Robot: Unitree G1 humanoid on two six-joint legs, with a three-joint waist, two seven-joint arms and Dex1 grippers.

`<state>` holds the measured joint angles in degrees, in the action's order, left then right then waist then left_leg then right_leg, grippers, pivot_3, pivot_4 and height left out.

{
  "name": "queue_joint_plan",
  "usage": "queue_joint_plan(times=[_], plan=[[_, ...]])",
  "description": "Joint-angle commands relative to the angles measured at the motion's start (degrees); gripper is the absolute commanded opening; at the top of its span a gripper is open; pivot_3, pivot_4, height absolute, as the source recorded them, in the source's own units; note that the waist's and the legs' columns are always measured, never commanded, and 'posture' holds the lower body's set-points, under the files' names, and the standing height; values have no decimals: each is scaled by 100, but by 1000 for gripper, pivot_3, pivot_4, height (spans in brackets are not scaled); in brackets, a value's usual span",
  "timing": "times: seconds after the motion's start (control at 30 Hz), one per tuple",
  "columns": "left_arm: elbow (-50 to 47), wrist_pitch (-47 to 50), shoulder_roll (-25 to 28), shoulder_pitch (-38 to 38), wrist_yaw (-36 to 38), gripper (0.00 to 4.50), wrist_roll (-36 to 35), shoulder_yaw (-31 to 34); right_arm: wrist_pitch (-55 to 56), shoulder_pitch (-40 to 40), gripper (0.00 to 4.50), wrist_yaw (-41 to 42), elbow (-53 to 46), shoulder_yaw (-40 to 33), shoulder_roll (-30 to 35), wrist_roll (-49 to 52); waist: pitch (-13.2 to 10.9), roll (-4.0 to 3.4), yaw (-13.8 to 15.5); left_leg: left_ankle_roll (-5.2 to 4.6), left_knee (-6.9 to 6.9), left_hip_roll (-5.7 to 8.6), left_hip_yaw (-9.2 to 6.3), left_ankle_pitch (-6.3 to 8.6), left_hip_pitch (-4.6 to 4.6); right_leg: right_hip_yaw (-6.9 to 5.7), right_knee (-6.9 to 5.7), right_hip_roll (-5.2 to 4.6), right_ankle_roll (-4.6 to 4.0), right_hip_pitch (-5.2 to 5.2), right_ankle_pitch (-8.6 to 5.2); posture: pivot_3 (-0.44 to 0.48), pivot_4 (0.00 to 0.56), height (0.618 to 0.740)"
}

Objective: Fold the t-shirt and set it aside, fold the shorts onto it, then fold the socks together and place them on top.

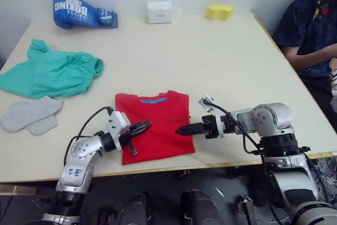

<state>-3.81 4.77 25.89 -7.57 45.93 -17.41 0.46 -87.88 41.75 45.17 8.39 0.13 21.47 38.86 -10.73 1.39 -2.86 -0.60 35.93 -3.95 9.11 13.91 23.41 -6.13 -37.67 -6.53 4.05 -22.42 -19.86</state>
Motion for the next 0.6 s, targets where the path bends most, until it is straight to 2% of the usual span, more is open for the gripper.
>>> queue_joint_plan(times=[0.03,0.1,0.2,0.5,0.57,0.6], plan=[[-85,-137,22,54,15,0,43,-8,-158,-17,4361,-502,307,-190,-368,-153,0,0,-32,0,-1,-1,0,0,0,-1,0,0,0,0,0,0,150,740],[-59,-154,19,50,20,0,52,-12,-101,-9,4361,-637,309,-252,-484,-184,0,0,-40,1,-3,-2,1,-1,0,0,-2,2,0,-2,0,0,150,740],[-3,-178,34,21,44,0,43,7,-70,8,3761,-866,280,-450,-678,-193,0,0,-43,2,-4,-3,2,-1,0,0,-2,3,0,-3,0,0,150,740],[284,-391,61,-149,124,0,72,49,-462,-133,512,-1302,-264,-976,-1012,95,-2,-3,-27,2,-8,2,4,-2,36,0,2,2,0,-34,0,0,150,740],[335,-435,61,-173,136,0,79,58,-462,-293,27,-1364,-480,-934,-958,99,-1,-3,-19,0,-6,5,3,-1,39,-1,5,0,2,-34,1,0,150,740],[340,-449,73,-181,145,0,71,75,-462,-363,27,-1408,-567,-943,-916,115,-2,-2,-17,-2,-5,7,3,1,41,-1,8,-1,3,-34,1,0,150,740]])
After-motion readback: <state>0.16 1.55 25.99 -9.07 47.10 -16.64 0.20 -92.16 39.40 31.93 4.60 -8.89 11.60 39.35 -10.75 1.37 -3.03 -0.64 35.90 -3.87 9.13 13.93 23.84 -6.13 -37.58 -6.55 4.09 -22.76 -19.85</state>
